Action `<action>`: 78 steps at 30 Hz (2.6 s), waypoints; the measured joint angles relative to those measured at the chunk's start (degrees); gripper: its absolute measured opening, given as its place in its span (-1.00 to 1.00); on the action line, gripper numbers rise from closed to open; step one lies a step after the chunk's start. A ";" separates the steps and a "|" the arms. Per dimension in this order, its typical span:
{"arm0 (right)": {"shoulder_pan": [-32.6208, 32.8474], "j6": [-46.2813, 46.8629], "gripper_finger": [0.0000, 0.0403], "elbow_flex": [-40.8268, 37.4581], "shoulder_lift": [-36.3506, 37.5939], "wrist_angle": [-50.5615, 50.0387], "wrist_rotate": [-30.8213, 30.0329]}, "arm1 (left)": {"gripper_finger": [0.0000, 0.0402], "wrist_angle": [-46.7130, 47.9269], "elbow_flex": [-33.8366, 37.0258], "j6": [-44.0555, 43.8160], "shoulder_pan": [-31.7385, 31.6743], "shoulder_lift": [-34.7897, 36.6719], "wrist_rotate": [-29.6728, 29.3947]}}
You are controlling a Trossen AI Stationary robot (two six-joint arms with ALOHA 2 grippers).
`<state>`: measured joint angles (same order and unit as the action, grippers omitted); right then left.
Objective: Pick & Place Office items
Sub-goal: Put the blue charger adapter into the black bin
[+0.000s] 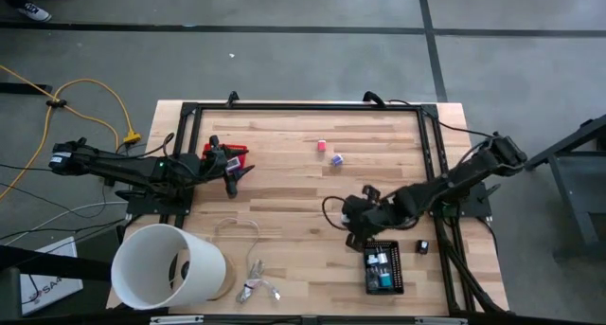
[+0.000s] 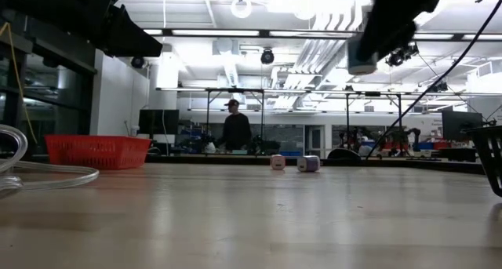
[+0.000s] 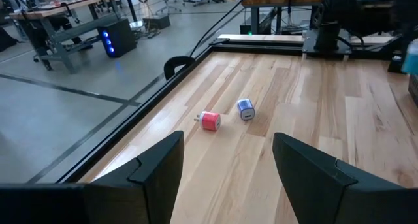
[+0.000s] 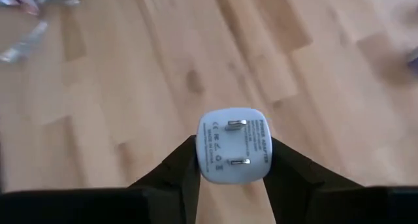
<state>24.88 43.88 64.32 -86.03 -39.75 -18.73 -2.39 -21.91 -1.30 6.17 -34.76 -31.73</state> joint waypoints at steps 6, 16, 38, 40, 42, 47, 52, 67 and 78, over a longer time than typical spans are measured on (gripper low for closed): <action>6.63 14.86 -0.38 0.01 -0.03 -3.06 -2.69 | 0.13 -0.04 0.00 0.00 -0.02 0.00 0.00; 17.93 40.57 -0.38 0.01 -0.72 -6.80 -3.71 | 0.13 -0.06 0.00 0.00 0.00 0.00 0.00; 26.36 64.39 -0.37 0.01 -9.00 3.21 6.30 | 0.13 -0.28 0.00 0.00 0.00 0.00 0.00; 26.36 66.34 -0.37 0.01 -9.75 3.04 7.18 | 0.13 -0.29 0.00 0.02 0.00 0.00 0.00; 26.36 67.95 -0.37 0.01 -10.53 3.04 7.88 | 0.13 -0.28 0.00 0.02 0.00 0.00 -0.01; 26.21 69.64 -0.36 0.01 -12.27 3.20 9.19 | 0.13 -0.28 0.00 0.02 0.00 0.00 0.00; 25.75 69.92 -0.36 0.01 -13.20 3.16 10.19 | 0.13 -0.28 -0.01 0.01 0.00 0.00 0.00; 24.24 68.30 -0.36 -0.01 -15.57 4.14 13.01 | 0.13 -0.28 0.00 0.02 0.00 0.00 0.00; 24.22 68.38 -0.29 -0.01 -15.57 4.68 13.17 | 0.13 -0.31 0.00 0.02 0.00 0.00 0.00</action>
<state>49.10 112.27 64.31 -101.60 -35.07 -5.56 -2.70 -21.91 -1.28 6.17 -34.76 -31.73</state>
